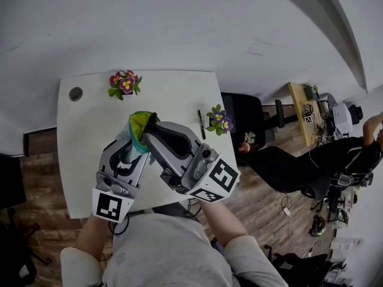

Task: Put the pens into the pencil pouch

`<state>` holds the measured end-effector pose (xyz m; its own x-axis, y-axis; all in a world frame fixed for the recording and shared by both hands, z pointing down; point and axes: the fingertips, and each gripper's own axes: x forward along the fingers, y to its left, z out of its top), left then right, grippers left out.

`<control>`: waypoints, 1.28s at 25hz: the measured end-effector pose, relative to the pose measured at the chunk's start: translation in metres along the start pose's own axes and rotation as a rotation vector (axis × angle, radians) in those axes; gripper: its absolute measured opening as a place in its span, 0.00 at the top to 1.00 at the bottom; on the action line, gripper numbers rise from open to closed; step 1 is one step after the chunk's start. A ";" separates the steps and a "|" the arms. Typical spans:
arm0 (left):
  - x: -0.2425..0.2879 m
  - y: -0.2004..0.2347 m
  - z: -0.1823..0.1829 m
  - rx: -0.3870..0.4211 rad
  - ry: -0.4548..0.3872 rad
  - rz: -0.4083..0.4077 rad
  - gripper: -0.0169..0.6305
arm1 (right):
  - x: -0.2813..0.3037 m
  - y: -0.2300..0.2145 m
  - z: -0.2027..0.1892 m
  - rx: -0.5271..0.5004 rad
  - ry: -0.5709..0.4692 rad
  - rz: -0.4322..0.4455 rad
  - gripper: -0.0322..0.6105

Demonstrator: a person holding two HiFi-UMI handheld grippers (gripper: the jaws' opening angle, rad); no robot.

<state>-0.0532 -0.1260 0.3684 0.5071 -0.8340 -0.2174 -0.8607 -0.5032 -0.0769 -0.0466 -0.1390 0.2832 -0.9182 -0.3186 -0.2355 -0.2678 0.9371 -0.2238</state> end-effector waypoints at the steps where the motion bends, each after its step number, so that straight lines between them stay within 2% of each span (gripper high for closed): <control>1: 0.000 0.000 0.001 0.004 -0.003 -0.001 0.78 | 0.000 0.001 -0.003 -0.022 0.020 -0.001 0.86; 10: -0.006 -0.004 0.009 0.024 -0.028 -0.008 0.78 | -0.005 0.008 -0.026 -0.145 0.184 -0.012 0.86; 12: -0.007 -0.004 0.010 0.021 -0.033 -0.005 0.78 | -0.008 0.009 -0.024 -0.160 0.195 -0.020 0.86; 16: -0.008 -0.004 0.012 0.015 -0.041 -0.003 0.78 | -0.012 0.013 -0.019 -0.173 0.207 -0.011 0.75; 20: -0.007 -0.004 0.014 0.008 -0.051 -0.005 0.78 | -0.016 0.010 -0.012 -0.190 0.184 -0.041 0.75; 23: -0.006 -0.006 0.014 0.005 -0.053 -0.010 0.78 | -0.026 0.000 -0.005 -0.175 0.144 -0.098 0.76; 25: -0.006 -0.007 0.015 0.003 -0.052 -0.013 0.78 | -0.038 -0.011 0.000 -0.162 0.128 -0.156 0.84; 27: -0.005 -0.007 0.016 0.000 -0.051 -0.018 0.78 | -0.054 -0.026 0.002 -0.138 0.122 -0.225 0.88; 32: 0.002 -0.011 0.016 -0.007 -0.045 -0.029 0.78 | -0.111 -0.073 -0.007 -0.091 0.152 -0.431 0.89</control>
<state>-0.0433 -0.1185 0.3530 0.5289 -0.8084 -0.2583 -0.8454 -0.5286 -0.0765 0.0733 -0.1711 0.3322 -0.7483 -0.6634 0.0034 -0.6524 0.7350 -0.1850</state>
